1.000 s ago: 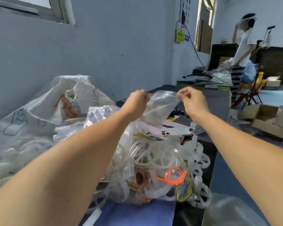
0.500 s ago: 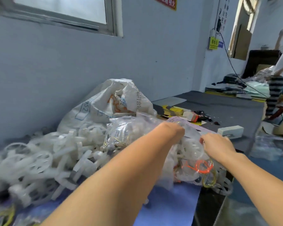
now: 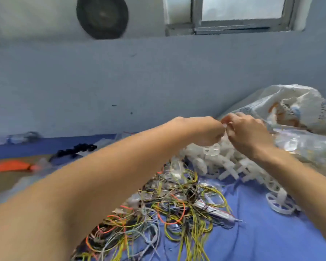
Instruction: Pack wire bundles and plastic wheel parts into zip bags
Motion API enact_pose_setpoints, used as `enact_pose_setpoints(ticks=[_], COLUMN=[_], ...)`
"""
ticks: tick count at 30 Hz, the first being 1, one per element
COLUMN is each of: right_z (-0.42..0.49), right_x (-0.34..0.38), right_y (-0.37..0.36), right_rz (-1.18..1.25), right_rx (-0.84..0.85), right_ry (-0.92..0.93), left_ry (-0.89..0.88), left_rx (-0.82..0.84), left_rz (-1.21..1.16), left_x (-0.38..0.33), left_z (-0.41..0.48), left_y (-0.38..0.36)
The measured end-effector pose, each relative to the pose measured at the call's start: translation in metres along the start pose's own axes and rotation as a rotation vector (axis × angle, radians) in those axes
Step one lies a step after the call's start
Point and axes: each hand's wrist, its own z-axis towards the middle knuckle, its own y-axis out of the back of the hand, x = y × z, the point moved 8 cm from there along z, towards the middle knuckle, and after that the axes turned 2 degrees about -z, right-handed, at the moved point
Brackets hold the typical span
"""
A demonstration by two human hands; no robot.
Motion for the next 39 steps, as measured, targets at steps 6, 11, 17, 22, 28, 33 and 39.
enact_pose_setpoints(ticks=[6, 11, 17, 22, 28, 33, 39], right_z=[-0.032, -0.083, -0.128, -0.161, -0.160, -0.158, -0.167], right_x=[0.199, 0.312, 0.399, 0.423, 0.423, 0.429, 0.427], right_y=[-0.055, -0.097, -0.142, -0.193, -0.206, -0.205, -0.207], right_rz=[0.160, 0.212, 0.324, 0.402, 0.764, 0.814, 0.743], right_rx=[0.182, 0.348, 0.588, 0.933, 0.897, 0.896, 0.939], right_ry=[0.306, 0.492, 0.524, 0.270, -0.044, -0.029, 0.010], left_ry=[0.438, 0.652, 0.832, 0.936, 0.868, 0.804, 0.699], left_rx=[0.395, 0.555, 0.532, 0.460, 0.578, 0.625, 0.555], left_rz=[-0.031, -0.186, -0.376, -0.490, -0.433, -0.342, -0.225], left_x=[0.136, 0.201, 0.216, 0.199, 0.161, 0.141, 0.133], left_z=[-0.199, -0.346, -0.456, -0.483, -0.469, -0.464, -0.462], left_y=[-0.078, -0.131, -0.187, -0.216, -0.232, -0.234, -0.230])
